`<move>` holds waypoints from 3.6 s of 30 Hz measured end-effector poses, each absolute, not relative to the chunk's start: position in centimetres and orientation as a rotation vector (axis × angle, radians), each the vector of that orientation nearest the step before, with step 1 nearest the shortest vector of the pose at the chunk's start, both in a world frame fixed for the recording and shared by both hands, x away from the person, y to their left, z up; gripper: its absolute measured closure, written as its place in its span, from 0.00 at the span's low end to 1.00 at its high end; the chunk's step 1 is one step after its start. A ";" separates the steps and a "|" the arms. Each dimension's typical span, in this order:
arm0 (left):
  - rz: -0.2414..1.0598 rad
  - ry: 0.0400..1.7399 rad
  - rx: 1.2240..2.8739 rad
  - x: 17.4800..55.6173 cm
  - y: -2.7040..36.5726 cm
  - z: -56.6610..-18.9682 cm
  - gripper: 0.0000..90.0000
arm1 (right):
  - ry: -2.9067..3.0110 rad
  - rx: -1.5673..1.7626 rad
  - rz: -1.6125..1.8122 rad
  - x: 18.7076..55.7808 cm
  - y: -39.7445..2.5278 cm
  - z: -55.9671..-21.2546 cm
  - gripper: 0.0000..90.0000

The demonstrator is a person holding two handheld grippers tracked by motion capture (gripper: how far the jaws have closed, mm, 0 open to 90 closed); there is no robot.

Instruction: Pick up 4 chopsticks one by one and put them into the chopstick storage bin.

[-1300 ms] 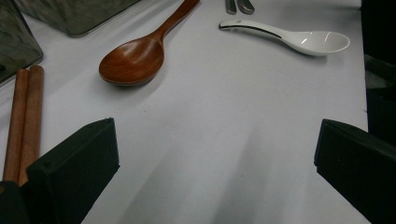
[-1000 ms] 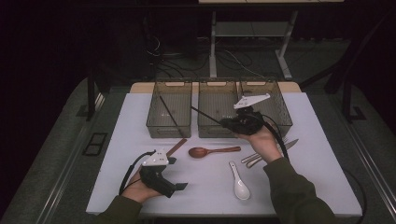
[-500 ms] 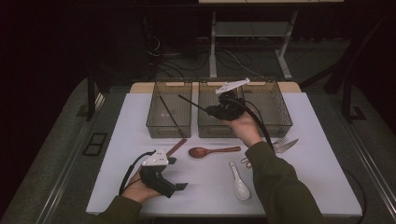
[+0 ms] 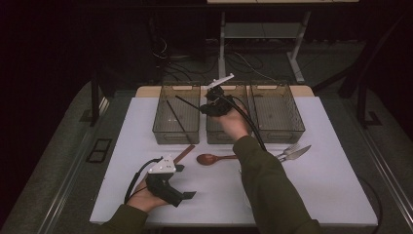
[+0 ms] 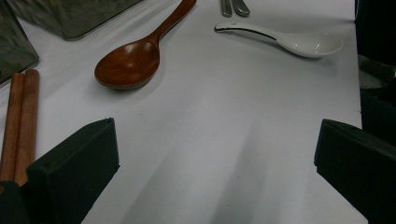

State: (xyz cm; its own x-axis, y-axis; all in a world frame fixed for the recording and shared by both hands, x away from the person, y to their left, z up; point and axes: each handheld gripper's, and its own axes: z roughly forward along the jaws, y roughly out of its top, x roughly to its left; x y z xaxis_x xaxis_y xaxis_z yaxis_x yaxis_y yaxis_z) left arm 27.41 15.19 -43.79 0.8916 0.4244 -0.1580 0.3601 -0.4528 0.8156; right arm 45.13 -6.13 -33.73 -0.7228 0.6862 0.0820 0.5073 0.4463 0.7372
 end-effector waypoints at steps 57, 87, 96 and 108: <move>0.090 0.555 2.085 27.4 15.2 -43.6 0.00 | 2.447 1.046 1.250 43.8 -7.2 -35.3 0.30; 0.093 0.571 2.102 27.6 15.3 -43.7 0.00 | 2.313 0.985 1.365 35.4 -18.6 -37.2 0.13; 0.090 0.584 2.100 27.6 15.3 -43.8 0.00 | 2.267 1.014 1.364 32.4 -21.9 -39.0 0.13; 0.104 0.580 2.110 27.5 15.3 -43.7 0.00 | 2.278 1.048 1.333 28.0 -25.6 -42.2 0.13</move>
